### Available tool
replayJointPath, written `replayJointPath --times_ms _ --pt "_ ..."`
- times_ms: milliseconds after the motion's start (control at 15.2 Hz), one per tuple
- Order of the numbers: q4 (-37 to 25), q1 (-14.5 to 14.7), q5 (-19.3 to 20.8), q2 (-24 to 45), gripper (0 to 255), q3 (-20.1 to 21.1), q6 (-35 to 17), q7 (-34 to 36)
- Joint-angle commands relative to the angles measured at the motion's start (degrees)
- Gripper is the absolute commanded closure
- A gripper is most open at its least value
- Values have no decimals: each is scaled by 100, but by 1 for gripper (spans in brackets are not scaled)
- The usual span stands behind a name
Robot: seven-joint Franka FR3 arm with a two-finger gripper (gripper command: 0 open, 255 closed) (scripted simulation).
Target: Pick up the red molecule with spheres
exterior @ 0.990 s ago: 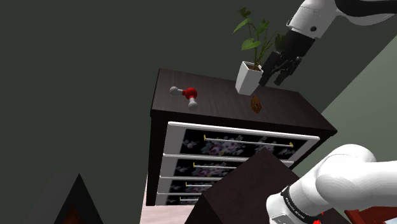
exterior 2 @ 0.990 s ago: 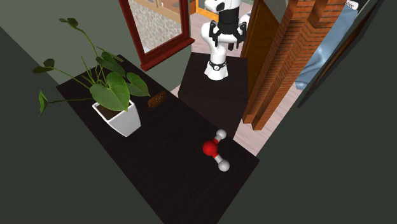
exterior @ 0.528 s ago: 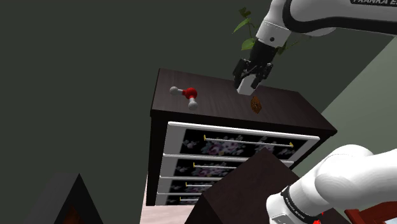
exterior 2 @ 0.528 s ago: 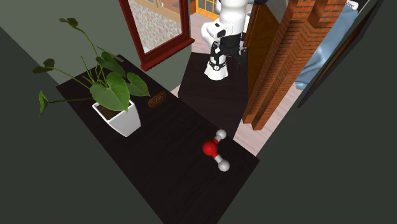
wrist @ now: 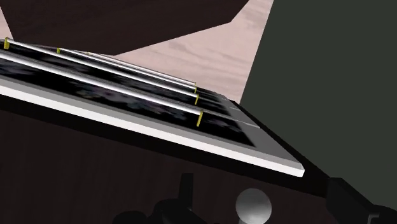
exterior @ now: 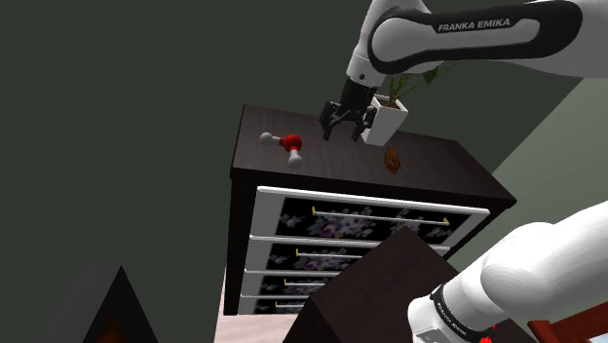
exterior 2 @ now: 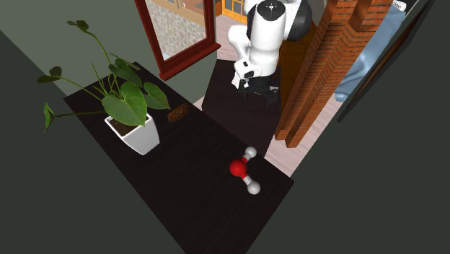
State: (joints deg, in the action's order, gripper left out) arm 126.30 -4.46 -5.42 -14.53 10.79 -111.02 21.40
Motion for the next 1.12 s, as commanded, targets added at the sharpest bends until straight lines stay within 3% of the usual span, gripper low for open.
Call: replayJointPath --times_ms 0,462,924,1056 --pt "-249 -37 108 450 0 62 -174 220" --pt "-1231 -58 575 2038 0 134 -631 989" --pt "-2586 75 1001 3651 0 -26 -725 1634" --pt "-2591 84 1014 3721 0 -39 -787 1650"
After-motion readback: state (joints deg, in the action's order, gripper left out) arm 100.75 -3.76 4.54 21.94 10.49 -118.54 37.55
